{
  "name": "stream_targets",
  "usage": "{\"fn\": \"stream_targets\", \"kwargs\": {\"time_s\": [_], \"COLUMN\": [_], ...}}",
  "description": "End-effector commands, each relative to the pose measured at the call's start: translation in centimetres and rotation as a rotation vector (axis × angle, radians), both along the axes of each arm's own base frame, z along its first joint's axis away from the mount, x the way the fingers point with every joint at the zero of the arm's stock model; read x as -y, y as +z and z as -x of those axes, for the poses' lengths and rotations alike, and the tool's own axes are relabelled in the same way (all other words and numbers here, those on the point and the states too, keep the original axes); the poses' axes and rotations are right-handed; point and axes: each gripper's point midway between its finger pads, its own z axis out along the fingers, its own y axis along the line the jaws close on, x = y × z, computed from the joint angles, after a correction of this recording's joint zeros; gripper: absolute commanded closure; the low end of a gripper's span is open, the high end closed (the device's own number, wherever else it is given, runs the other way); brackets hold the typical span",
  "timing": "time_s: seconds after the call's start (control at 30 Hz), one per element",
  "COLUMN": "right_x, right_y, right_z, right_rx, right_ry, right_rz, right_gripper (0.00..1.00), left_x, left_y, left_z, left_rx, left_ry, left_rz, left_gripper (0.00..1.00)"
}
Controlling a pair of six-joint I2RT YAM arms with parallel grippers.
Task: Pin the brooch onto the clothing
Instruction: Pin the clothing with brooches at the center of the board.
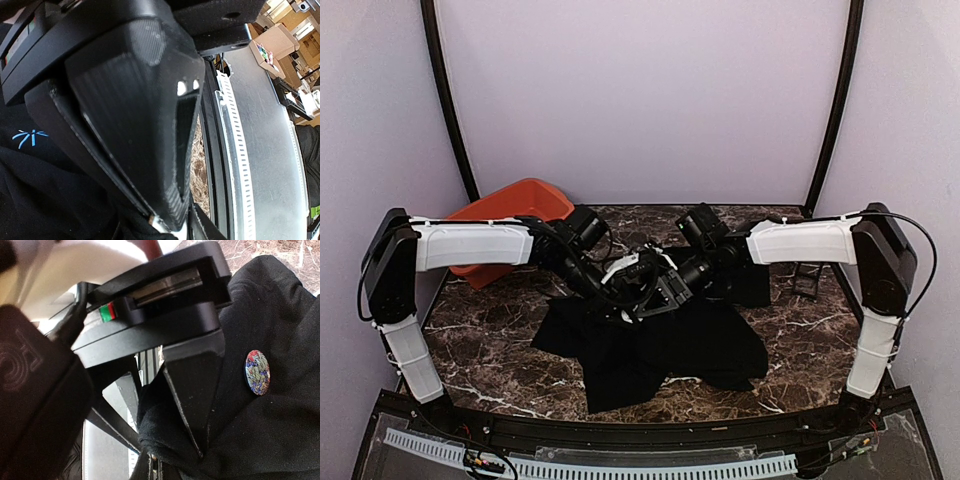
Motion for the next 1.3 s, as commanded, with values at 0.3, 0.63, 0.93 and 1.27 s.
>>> {"fn": "stream_targets", "kwargs": {"time_s": [0.3, 0.63, 0.93, 1.27], "right_x": [0.8, 1.7, 1.4, 1.0], "right_y": [-0.3, -1.4, -1.3, -1.1], "right_z": [-1.1, -1.1, -1.0, -0.6], "right_rx": [0.068, 0.118, 0.052, -0.027], "right_ry": [-0.018, -0.003, 0.007, 0.032], "right_rz": [0.030, 0.101, 0.112, 0.123], "right_gripper": [1.00, 1.00, 1.00, 1.00], "left_x": [-1.2, -1.3, -1.0, -0.5], "left_y": [4.0, 3.6, 2.5, 1.2], "left_z": [0.0, 0.4, -0.2, 0.2], "left_rx": [-0.033, -0.050, -0.045, -0.025], "left_ry": [-0.003, -0.029, -0.010, -0.023], "left_rz": [0.125, 0.130, 0.091, 0.048], "left_gripper": [0.54, 0.56, 0.62, 0.63]}}
